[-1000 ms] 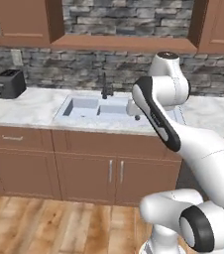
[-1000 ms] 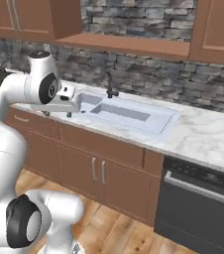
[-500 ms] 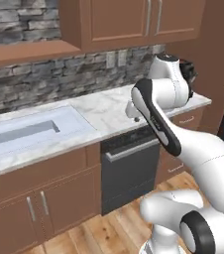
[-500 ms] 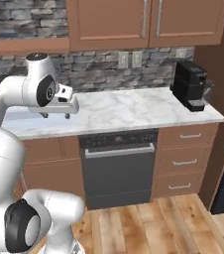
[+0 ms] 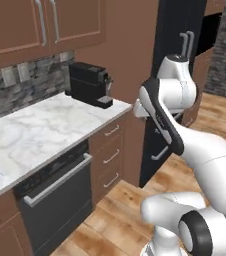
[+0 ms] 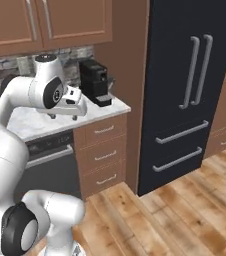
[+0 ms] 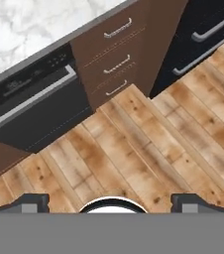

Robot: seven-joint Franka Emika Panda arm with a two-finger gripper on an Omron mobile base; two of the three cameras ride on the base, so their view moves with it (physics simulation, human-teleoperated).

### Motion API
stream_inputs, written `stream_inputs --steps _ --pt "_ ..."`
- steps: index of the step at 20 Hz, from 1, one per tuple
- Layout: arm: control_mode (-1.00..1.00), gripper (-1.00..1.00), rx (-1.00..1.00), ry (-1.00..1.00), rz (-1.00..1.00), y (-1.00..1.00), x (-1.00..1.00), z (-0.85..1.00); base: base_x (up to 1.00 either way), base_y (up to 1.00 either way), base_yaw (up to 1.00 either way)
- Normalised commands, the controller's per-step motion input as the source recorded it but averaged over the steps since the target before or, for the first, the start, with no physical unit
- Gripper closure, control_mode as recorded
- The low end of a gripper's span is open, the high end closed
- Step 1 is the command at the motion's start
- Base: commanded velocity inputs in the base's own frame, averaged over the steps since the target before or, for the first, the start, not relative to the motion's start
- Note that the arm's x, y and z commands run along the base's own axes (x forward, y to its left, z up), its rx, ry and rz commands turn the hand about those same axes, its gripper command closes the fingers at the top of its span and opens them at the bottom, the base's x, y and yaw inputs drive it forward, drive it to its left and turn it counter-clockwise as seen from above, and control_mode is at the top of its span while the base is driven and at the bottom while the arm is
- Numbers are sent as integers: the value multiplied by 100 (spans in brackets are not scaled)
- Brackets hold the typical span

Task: Navigate to the coffee machine.

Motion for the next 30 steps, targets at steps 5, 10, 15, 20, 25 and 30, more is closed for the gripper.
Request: stream_inputs --steps 5,10,15,20,25,30 --pt "100 -100 0 0 0 0 0 0 100 -82 6" --pt "100 -100 0 0 0 0 0 0 100 -71 30" --pt "100 -100 0 0 0 0 0 0 100 -45 38" --pt "100 -100 0 0 0 0 0 0 76 -10 39" --pt "100 -100 0 0 0 0 0 0 33 0 46" --pt "100 -100 0 0 0 0 0 0 47 -8 47"
